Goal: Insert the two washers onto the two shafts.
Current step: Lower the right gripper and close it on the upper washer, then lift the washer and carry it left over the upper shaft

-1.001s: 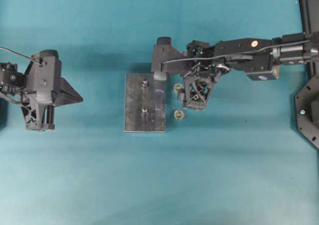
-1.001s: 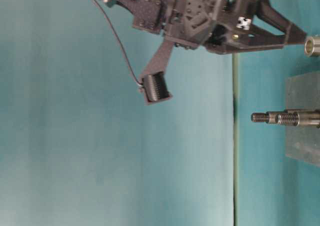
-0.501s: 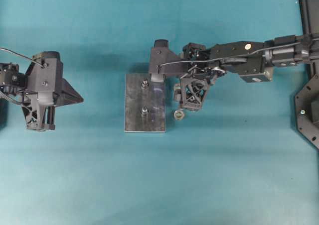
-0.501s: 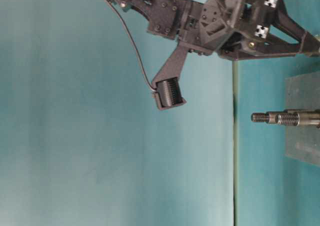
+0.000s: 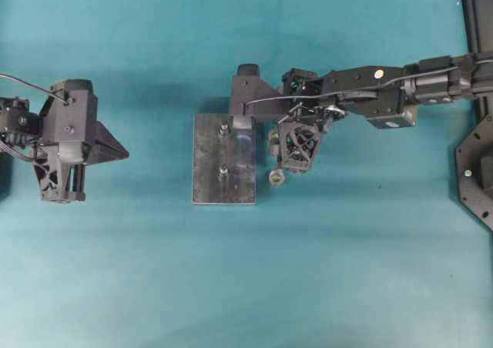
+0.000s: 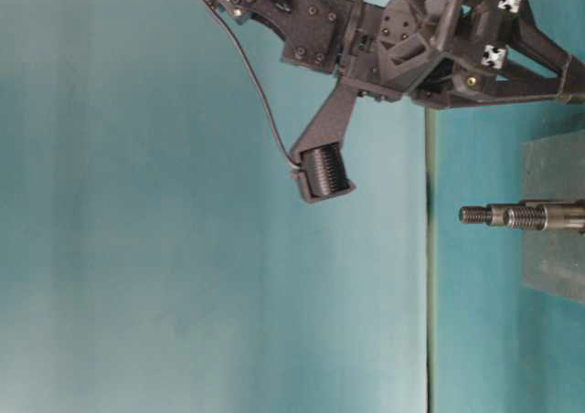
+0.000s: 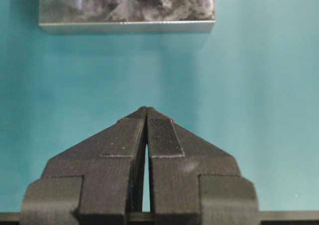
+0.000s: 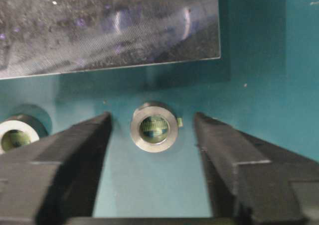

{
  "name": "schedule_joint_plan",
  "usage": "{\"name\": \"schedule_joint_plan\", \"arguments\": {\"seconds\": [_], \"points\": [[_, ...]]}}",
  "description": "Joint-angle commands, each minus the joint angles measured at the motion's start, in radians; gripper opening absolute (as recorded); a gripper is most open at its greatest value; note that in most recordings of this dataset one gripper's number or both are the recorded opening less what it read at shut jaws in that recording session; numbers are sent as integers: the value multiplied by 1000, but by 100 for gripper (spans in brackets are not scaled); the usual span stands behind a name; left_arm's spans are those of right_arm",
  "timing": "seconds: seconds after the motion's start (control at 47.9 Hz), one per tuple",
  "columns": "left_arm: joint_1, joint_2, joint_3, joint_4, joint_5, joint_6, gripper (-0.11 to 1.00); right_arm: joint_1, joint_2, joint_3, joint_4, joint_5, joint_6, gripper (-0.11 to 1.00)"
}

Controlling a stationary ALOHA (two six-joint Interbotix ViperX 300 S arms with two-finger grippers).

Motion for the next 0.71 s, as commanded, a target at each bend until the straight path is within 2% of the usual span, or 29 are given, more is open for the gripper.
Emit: {"name": "schedule_joint_plan", "arguments": {"seconds": [0.0,0.209,0.375,0.688], "points": [[-2,-5,-20,3,-8,2,0,3,-12,-6,-2,-2,-3,59],[-3,-3,-18,3,-8,2,0,3,-11,-5,-2,0,2,53],[-3,0,-20,3,-8,2,0,3,-11,-5,-2,3,12,33],[-5,12,-21,3,-8,2,0,-12,-52,-23,-2,44,17,33]]}}
